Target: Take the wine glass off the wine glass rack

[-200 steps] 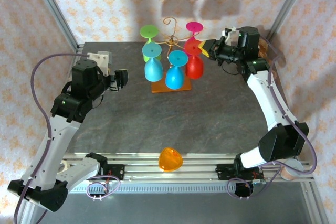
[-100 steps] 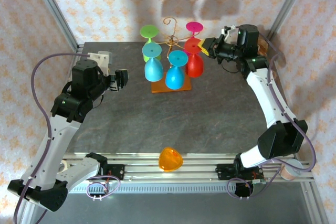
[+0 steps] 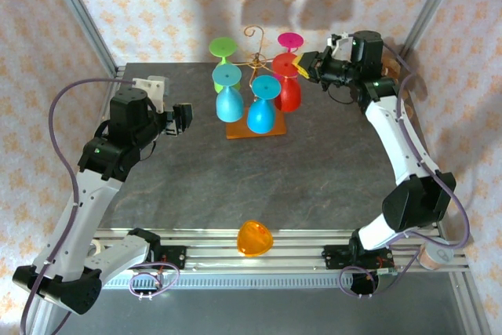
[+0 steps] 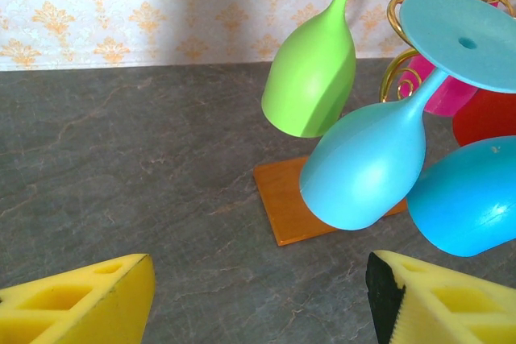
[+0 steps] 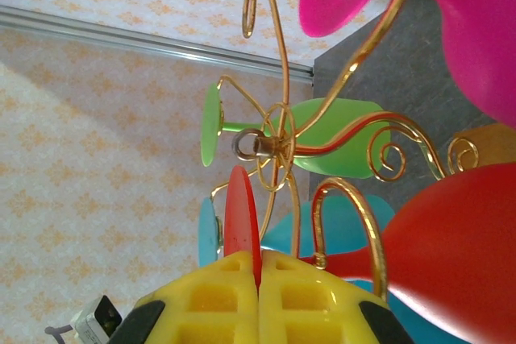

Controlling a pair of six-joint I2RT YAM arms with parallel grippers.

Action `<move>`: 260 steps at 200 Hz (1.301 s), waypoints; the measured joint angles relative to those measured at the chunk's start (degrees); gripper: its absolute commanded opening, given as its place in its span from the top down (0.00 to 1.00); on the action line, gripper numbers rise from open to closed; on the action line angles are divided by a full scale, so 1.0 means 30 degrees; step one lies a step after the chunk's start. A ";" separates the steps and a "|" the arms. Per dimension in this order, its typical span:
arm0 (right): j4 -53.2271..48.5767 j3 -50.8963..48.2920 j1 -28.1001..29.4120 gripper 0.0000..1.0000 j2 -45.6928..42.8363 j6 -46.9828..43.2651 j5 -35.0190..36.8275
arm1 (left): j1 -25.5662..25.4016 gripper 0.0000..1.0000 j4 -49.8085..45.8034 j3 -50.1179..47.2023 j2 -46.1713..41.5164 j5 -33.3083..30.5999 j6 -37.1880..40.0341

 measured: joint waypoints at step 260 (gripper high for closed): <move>-0.0051 0.1829 -0.0306 1.00 0.1552 0.0831 0.2667 | 0.0000 0.28 -0.0051 0.0000 -0.0022 -0.0066 0.0015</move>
